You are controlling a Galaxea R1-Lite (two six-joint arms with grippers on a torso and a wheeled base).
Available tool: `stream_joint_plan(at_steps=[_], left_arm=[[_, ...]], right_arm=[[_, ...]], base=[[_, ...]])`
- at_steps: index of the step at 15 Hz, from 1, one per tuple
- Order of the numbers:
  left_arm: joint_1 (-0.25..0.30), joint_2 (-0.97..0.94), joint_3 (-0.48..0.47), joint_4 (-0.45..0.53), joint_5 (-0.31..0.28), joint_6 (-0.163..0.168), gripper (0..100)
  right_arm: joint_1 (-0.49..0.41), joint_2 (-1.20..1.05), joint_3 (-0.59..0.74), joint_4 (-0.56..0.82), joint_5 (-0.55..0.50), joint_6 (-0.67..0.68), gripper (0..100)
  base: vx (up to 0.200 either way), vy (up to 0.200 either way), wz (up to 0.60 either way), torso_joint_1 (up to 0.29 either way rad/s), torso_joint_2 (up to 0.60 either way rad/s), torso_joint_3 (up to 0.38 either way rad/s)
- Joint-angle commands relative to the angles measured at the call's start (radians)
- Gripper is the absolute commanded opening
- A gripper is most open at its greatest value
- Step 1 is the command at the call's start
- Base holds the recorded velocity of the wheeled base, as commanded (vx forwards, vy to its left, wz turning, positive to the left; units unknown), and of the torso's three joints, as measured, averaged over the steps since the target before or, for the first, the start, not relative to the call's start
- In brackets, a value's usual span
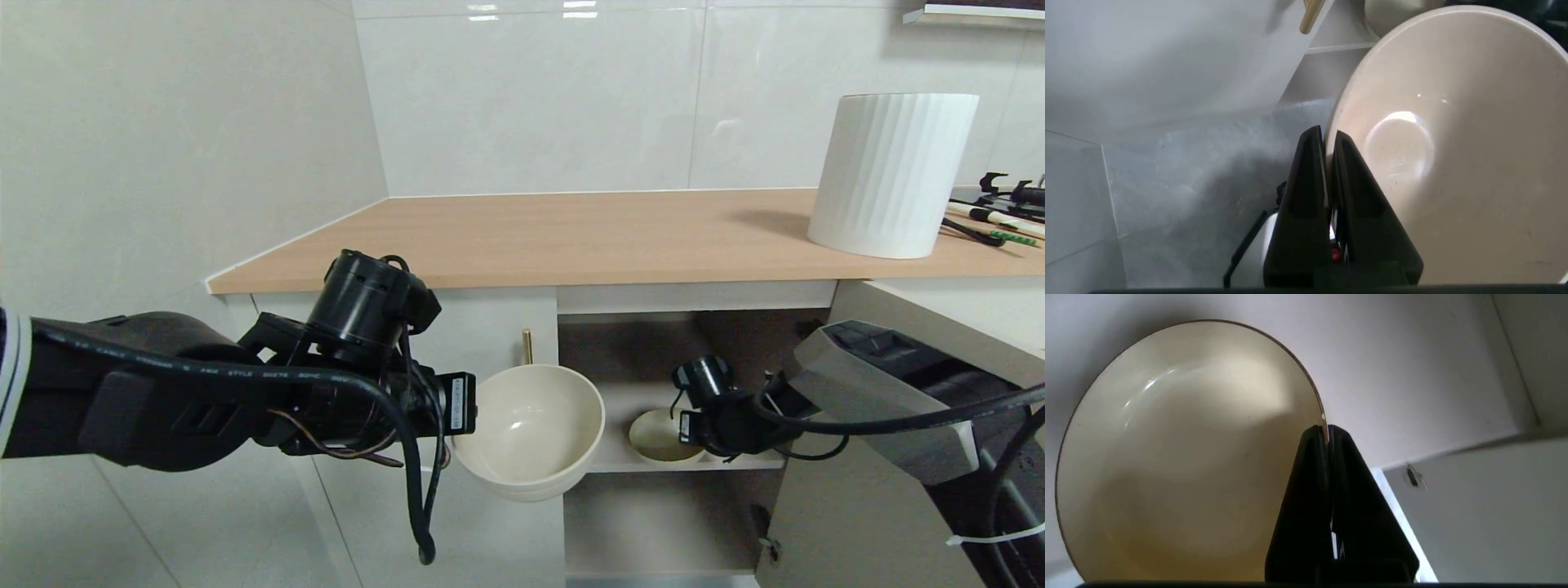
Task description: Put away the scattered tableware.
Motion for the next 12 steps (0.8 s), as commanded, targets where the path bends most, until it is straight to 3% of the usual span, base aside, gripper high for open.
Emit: stream_joint_plan(at_steps=[1,12], left_arm=[[-0.004,0.007,0.000,0.001,0.001,-0.001,0],[-0.004,0.018,-0.002,-0.001,0.001,-0.001,0]], right_arm=[[0.001,0.025,-0.037,0.003,-0.003,0.000,0],[-0.013,0.057,-0.109,0.009,-0.003,-0.003,0]], base=[[0.000,0.000,0.00,0.000,0.00,0.000],[0.000,0.000,0.00,0.000,0.00,0.000]])
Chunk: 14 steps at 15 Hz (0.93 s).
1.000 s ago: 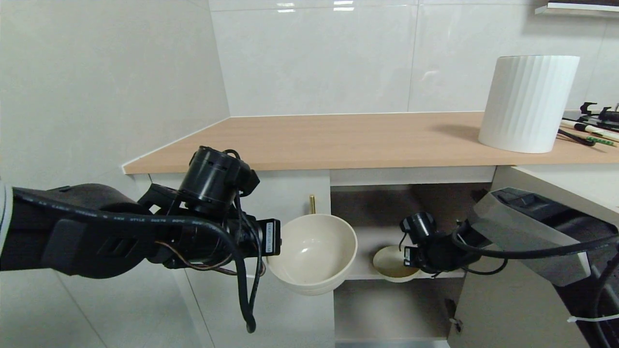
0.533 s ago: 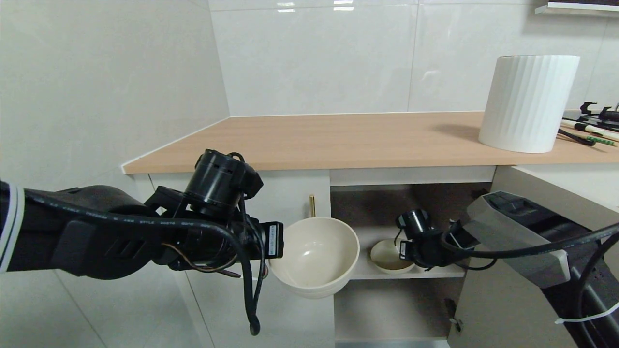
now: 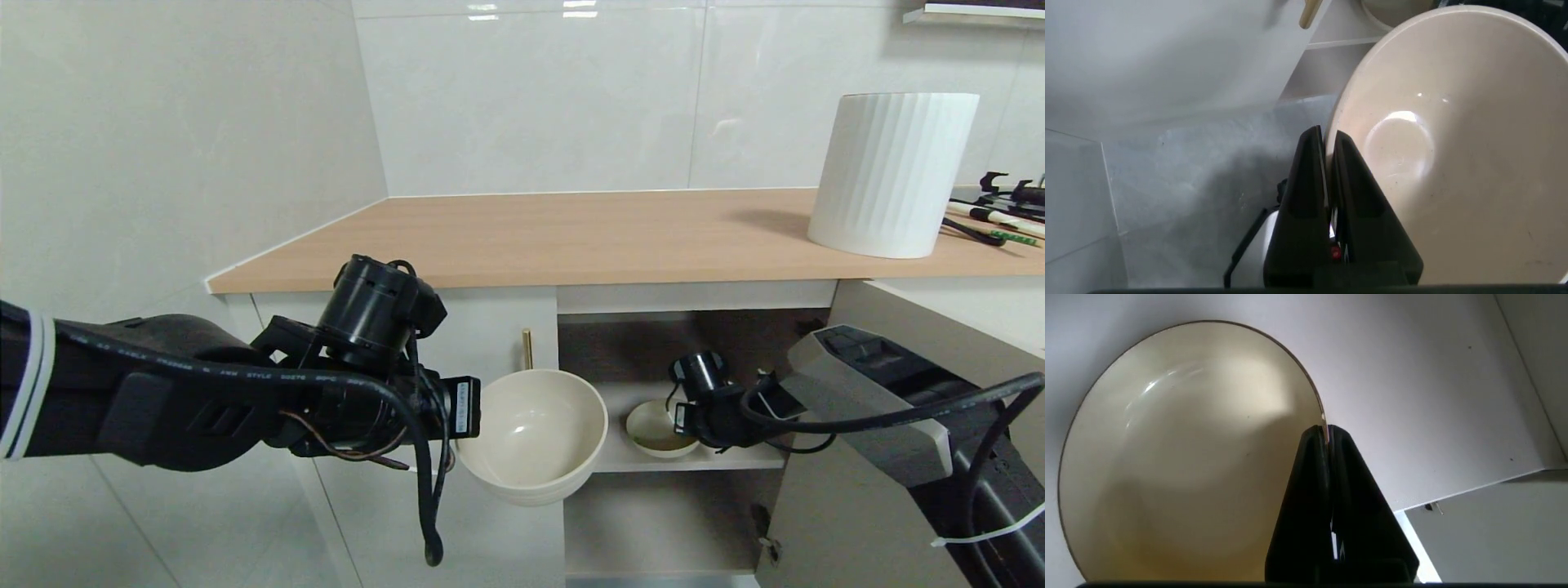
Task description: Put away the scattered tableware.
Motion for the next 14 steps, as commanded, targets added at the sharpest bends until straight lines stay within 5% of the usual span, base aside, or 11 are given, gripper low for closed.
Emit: stream_joint_plan(at_steps=[1,3,4,11,14], left_arm=[[0.000,0.002,0.000,0.000,0.000,-0.001,0],[0.000,0.002,0.000,0.000,0.000,-0.001,0],[0.000,0.002,0.000,0.000,0.000,-0.001,0],[0.000,0.000,0.000,0.000,0.000,-0.001,0],[-0.019,0.005,-0.001,0.000,-0.001,-0.001,0]], right_arm=[[0.001,0.000,-0.003,-0.001,0.001,0.000,0],[0.001,0.000,-0.003,-0.002,0.000,0.000,0],[-0.001,0.005,-0.015,-0.002,0.000,0.001,100],[-0.007,0.000,-0.036,-0.002,-0.002,0.044,100],[-0.001,-0.123,0.077,0.004,0.003,0.058,100]], base=[[0.000,0.000,0.00,0.000,0.00,0.000],[0.000,0.000,0.00,0.000,0.00,0.000],[0.000,0.000,0.00,0.000,0.00,0.000],[0.000,0.000,0.00,0.000,0.00,0.000],[0.000,0.000,0.00,0.000,0.00,0.000]])
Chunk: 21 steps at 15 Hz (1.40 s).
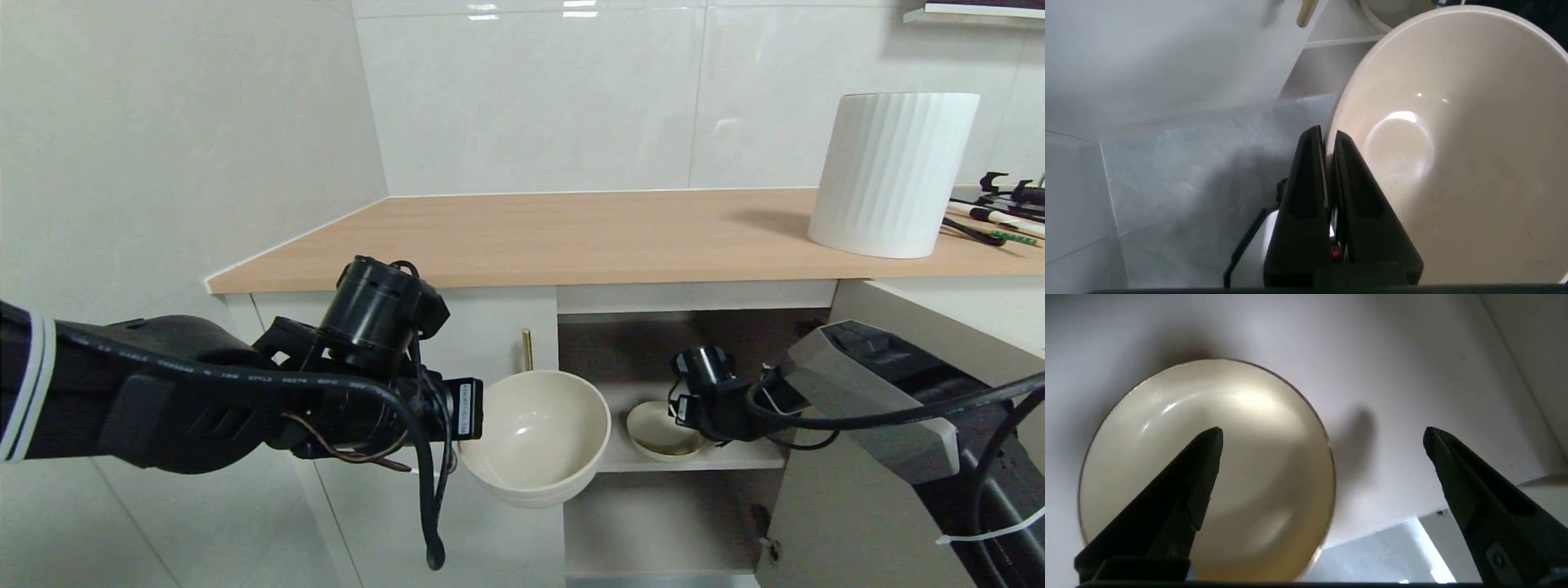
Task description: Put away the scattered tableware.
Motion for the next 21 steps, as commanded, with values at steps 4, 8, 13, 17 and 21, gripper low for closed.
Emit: stream_joint_plan(at_steps=[4,8,13,17,21], left_arm=[[-0.086,0.085,-0.023,0.002,0.022,0.002,0],[-0.126,0.157,-0.023,0.002,0.065,0.002,0],[-0.169,0.174,-0.018,0.002,0.099,0.001,0],[-0.190,0.171,-0.015,0.001,0.136,-0.001,0],[-0.198,0.165,-0.015,0.001,0.141,-0.003,0]], right_arm=[[0.048,-0.402,0.347,0.009,0.109,-0.034,100],[0.142,-0.744,0.482,0.171,0.236,-0.070,100],[0.312,-0.903,0.496,0.412,0.320,-0.065,100],[0.387,-0.880,0.517,0.412,0.319,-0.063,100],[0.398,-0.778,0.510,0.401,0.320,-0.057,100]], base=[[0.000,0.000,0.00,0.000,0.00,0.000],[0.000,0.000,0.00,0.000,0.00,0.000],[0.000,0.000,0.00,0.000,0.00,0.000],[0.000,0.000,0.00,0.000,0.00,0.000],[0.000,0.000,0.00,0.000,0.00,0.000]])
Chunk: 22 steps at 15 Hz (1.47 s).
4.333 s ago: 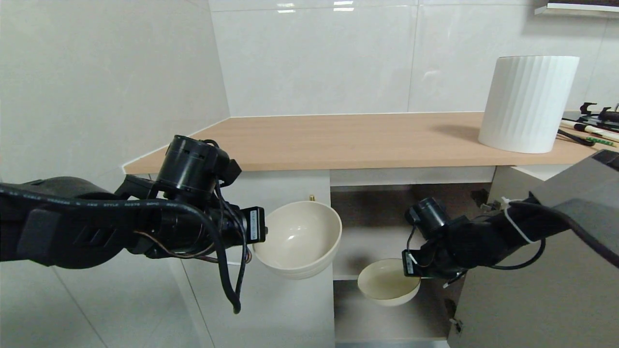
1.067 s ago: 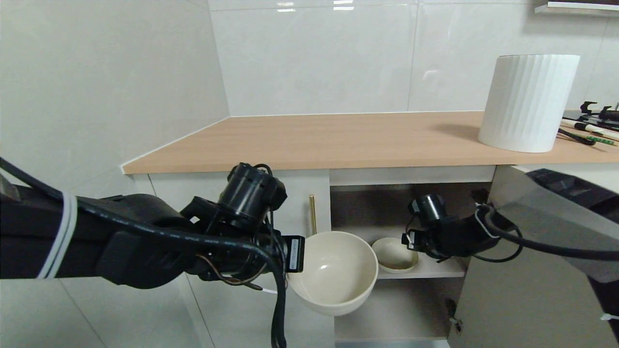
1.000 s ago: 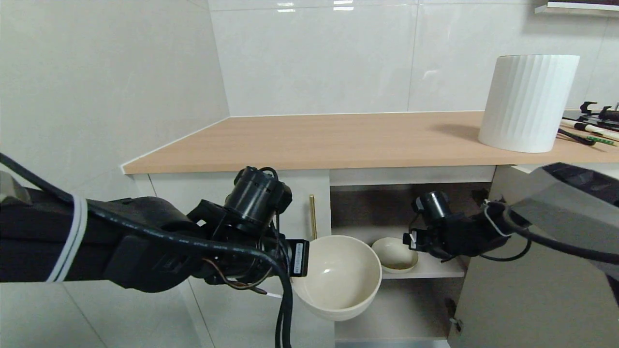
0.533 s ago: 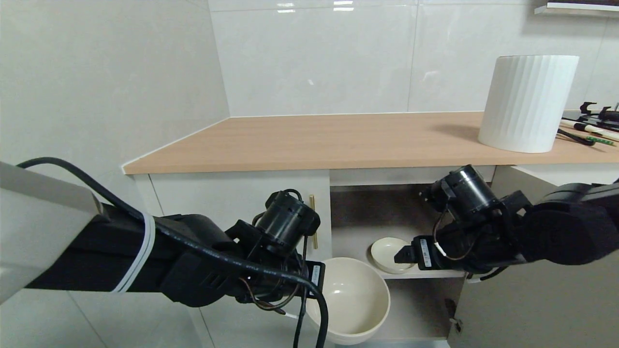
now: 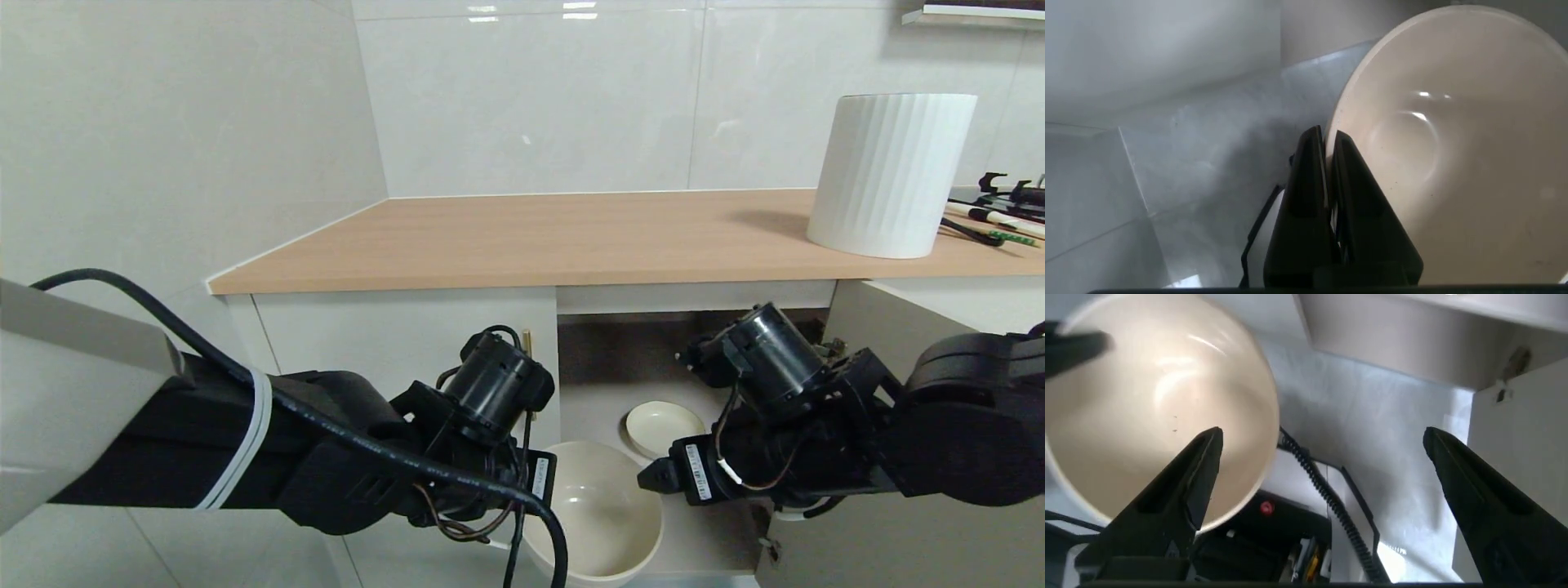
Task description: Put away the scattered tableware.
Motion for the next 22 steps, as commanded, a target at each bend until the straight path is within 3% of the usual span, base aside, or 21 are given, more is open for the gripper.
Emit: stream_joint_plan(at_steps=[1,2,3,15,16,19,20,22], left_arm=[[-0.003,-0.007,0.000,0.000,0.006,-0.001,0],[-0.004,-0.007,0.001,0.000,0.008,-0.001,0],[-0.007,-0.009,0.001,0.000,0.009,-0.001,0],[-0.012,-0.022,0.001,0.000,0.009,-0.002,0],[-0.012,-0.022,0.001,0.000,0.009,-0.002,0],[-0.012,-0.022,0.001,0.000,0.009,-0.002,0],[-0.012,-0.022,0.001,0.000,0.009,-0.002,0],[-0.012,-0.022,0.001,0.000,0.009,-0.002,0]], right_arm=[[0.006,0.072,-0.006,-0.008,0.002,0.005,100],[0.006,0.075,-0.004,-0.023,0.004,0.013,100],[0.006,0.075,-0.003,-0.027,0.005,0.013,0],[0.015,0.101,-0.006,-0.029,0.016,0.014,0],[0.015,0.103,-0.024,-0.029,0.062,0.037,0],[0.015,0.105,-0.038,-0.029,0.068,0.088,0],[0.015,0.101,-0.038,-0.029,0.068,0.089,100],[0.015,0.095,-0.038,-0.029,0.068,0.089,100]], base=[[0.000,0.000,0.00,0.000,0.00,0.000],[0.000,0.000,0.00,0.000,0.00,0.000],[0.000,0.000,0.00,0.000,0.00,0.000],[0.000,0.000,0.00,0.000,0.00,0.000],[0.000,0.000,0.00,0.000,0.00,0.000],[0.000,0.000,0.00,0.000,0.00,0.000],[0.000,0.000,0.00,0.000,0.00,0.000],[0.000,0.000,0.00,0.000,0.00,0.000]])
